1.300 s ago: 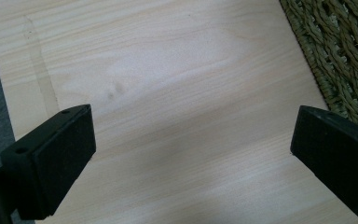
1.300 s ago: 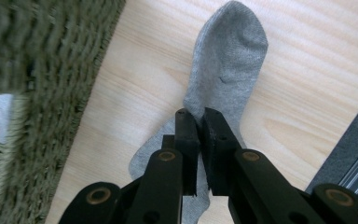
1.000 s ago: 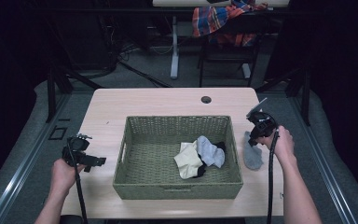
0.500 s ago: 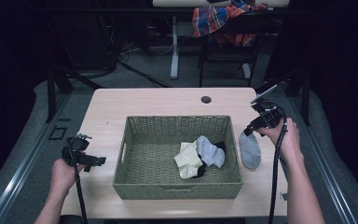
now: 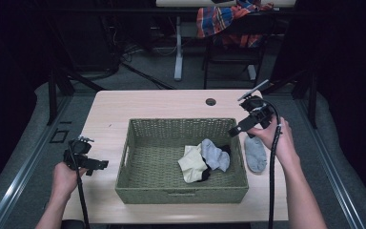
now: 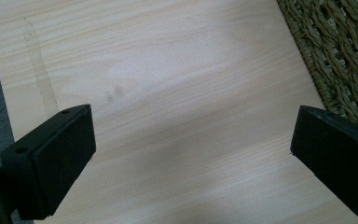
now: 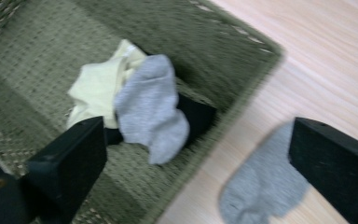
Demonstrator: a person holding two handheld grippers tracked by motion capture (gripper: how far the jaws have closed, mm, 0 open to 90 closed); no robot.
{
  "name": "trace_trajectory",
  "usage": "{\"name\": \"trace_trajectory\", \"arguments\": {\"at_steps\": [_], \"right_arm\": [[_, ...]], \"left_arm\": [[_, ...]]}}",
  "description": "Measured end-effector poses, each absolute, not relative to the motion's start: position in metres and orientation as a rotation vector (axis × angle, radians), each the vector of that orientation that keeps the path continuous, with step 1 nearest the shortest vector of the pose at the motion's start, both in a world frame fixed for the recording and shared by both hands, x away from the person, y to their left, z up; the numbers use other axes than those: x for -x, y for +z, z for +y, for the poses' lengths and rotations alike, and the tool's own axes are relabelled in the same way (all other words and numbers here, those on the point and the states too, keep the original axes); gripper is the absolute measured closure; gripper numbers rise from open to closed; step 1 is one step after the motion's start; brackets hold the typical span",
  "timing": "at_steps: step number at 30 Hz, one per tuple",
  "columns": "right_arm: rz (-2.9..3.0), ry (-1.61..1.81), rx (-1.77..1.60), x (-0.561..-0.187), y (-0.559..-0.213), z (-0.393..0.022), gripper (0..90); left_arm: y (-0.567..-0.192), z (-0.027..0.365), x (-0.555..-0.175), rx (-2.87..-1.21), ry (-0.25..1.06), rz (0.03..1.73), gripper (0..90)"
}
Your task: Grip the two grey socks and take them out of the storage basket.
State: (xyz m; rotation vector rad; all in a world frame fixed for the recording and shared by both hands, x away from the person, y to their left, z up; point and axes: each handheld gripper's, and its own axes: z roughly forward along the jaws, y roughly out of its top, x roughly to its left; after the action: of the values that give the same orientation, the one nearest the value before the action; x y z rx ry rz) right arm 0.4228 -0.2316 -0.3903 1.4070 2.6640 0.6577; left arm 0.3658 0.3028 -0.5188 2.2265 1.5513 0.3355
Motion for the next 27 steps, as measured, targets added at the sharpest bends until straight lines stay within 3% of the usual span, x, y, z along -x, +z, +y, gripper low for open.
{"name": "trace_trajectory", "arguments": {"at_steps": [21, 27], "right_arm": [[2.777, 0.615, -1.308, -0.438, -0.435, -0.166, 0.0], [2.821, 0.531, -1.288, -0.445, -0.451, -0.156, 10.0]], "left_arm": [[-0.519, 0.306, -0.363, -2.224, 0.331, 1.559, 0.1], [-0.519, 0.306, -0.364, -2.223, 0.329, 1.561, 0.1]]}}
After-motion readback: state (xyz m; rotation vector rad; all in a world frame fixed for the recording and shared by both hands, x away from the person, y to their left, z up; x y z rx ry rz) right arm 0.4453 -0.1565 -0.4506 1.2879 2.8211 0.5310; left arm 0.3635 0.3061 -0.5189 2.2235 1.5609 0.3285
